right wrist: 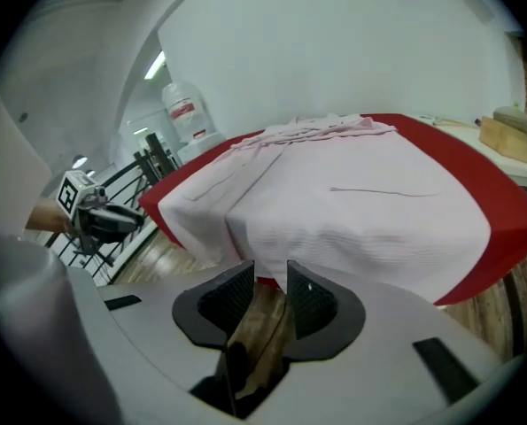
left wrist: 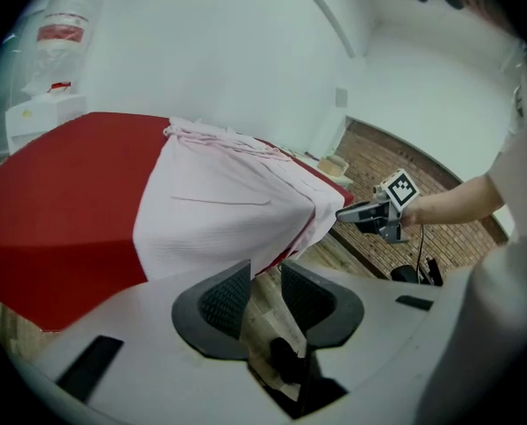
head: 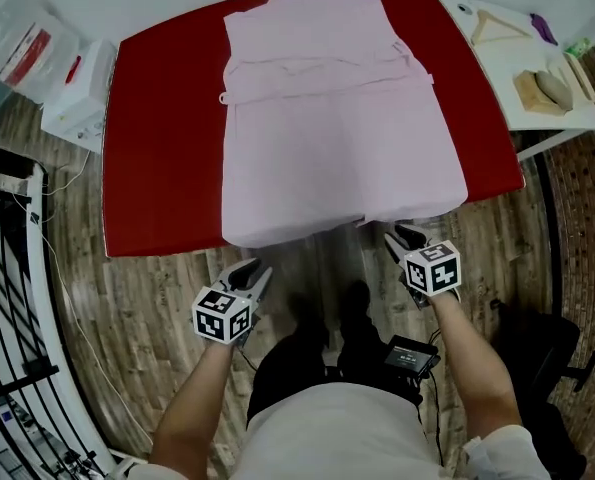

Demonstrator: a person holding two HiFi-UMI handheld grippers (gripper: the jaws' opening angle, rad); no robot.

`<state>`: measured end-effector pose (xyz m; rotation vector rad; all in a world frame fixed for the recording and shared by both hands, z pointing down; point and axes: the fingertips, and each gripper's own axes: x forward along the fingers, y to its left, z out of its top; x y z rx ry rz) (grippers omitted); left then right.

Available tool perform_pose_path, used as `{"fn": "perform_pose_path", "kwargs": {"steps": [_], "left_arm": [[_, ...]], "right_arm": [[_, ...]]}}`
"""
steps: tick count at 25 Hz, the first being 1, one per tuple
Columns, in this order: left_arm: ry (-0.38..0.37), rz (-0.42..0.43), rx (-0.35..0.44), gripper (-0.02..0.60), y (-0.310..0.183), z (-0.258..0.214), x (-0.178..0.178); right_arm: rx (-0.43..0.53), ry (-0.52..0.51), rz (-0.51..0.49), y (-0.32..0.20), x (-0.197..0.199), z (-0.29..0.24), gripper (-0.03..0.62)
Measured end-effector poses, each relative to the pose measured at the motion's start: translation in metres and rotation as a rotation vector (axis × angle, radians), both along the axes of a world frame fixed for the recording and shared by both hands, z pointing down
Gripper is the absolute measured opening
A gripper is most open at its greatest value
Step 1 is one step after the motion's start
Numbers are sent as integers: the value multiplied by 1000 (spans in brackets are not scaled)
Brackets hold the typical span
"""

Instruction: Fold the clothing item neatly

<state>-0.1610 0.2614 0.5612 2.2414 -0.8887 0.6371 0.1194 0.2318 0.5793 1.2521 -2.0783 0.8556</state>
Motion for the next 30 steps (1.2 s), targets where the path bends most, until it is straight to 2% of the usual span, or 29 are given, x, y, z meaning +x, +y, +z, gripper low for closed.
{"fn": "perform_pose_path", "kwargs": {"steps": [5,10,14,20,22,23,27,30], "left_arm": [[22,-8,15,86,-20,-2,48],[29,-12,22,86,-31,-5,76],[17,-24,15,87,-28,-2,81],[14,-37,-21,87,-11,6,83],[18,-40,-25,86,-10,7,82],[19,-43,-25,87,-10,7,81],[16,-62,-16,87,-13,9,73],[12,-94,-2,87,-25,7,59]], "right_arm": [[33,-144,-117,-12,-65,8,114],[47,-150,-197,-27,-100,24,114],[35,-120,-232,-35,-107,46,114],[22,-135,-263,-37,-122,64,104],[32,-134,-293,-35,-124,60,35],[38,-134,-313,-33,-124,57,26],[74,-139,-391,-13,-116,34,20],[116,-130,-411,0,-106,9,20]]}}
